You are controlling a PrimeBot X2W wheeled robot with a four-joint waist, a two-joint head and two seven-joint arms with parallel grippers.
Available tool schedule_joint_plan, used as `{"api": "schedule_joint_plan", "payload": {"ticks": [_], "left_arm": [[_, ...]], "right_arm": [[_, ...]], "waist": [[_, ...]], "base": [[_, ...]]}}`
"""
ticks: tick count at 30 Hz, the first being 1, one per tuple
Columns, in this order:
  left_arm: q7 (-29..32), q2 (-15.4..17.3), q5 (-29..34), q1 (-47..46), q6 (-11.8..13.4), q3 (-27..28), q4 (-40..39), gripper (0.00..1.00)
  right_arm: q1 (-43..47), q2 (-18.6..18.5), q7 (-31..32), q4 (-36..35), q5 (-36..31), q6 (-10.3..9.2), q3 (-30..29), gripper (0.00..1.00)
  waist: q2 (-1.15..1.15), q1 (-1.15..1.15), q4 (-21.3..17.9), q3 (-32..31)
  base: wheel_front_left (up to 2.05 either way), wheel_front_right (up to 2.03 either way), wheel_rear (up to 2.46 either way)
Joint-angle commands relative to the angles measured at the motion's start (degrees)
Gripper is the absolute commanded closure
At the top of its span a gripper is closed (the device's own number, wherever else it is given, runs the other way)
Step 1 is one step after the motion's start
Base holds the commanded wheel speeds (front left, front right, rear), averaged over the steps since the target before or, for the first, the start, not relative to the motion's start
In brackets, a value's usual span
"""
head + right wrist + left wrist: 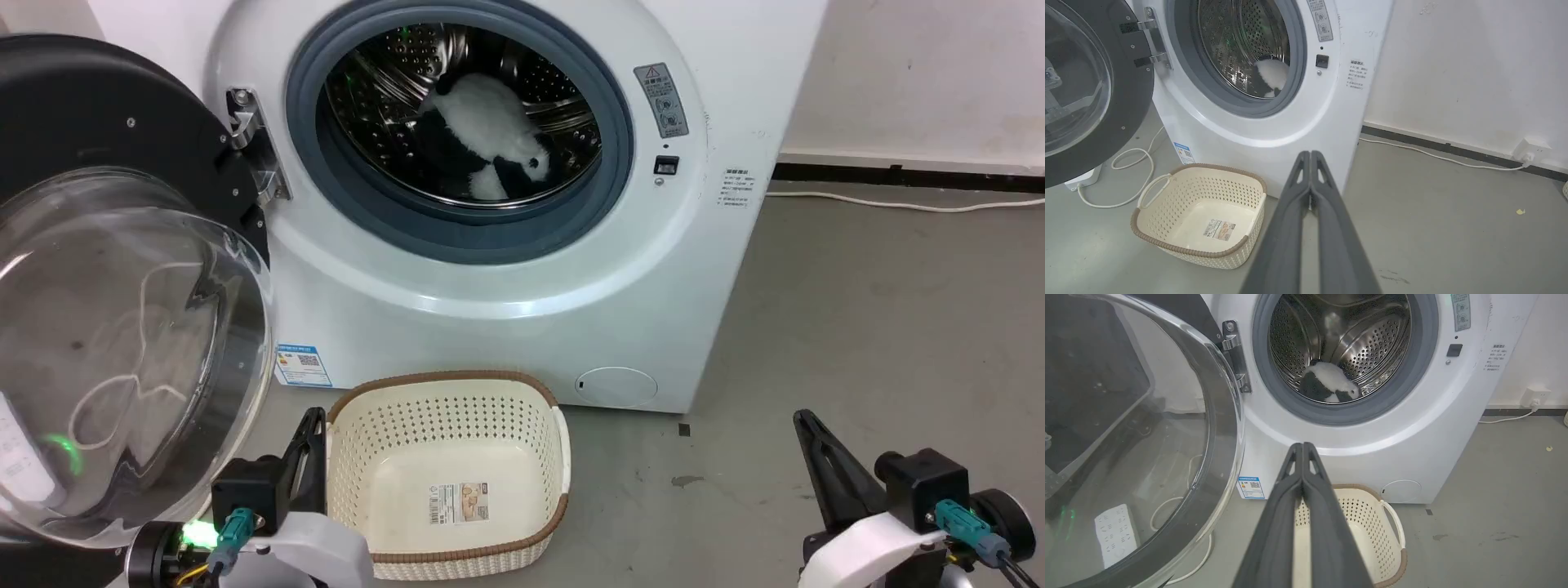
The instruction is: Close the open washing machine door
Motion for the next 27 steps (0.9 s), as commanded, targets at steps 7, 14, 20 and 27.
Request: {"api": "schedule_joint_plan", "payload": {"ticks": [7, 14, 20, 27], "left_arm": [[0.02, -0.01, 0.14, -0.28, 0.17, 0.1, -0.24, 1.0], [0.02, -0.01, 0.14, -0.28, 0.17, 0.1, -0.24, 1.0], [0.02, -0.01, 0.14, -0.28, 0.17, 0.1, -0.24, 1.0], [0.02, -0.01, 0.14, -0.28, 0.17, 0.1, -0.24, 1.0]], "right_arm": [[-0.8, 0.25, 0.08, -0.26, -0.43, 0.05, 0.01, 1.0], [-0.8, 0.25, 0.08, -0.26, -0.43, 0.05, 0.01, 1.0], [-0.8, 0.25, 0.08, -0.26, -0.43, 0.05, 0.01, 1.0], [-0.8, 0.25, 0.08, -0.26, -0.43, 0.05, 0.01, 1.0]], "waist": [[0.0, 0.0, 0.0, 0.0], [0.0, 0.0, 0.0, 0.0], [0.0, 0.0, 0.0, 0.0], [0.0, 0.0, 0.0, 0.0]], "base": [[0.0, 0.0, 0.0], [0.0, 0.0, 0.0], [0.0, 0.0, 0.0], [0.0, 0.0, 0.0]]}}
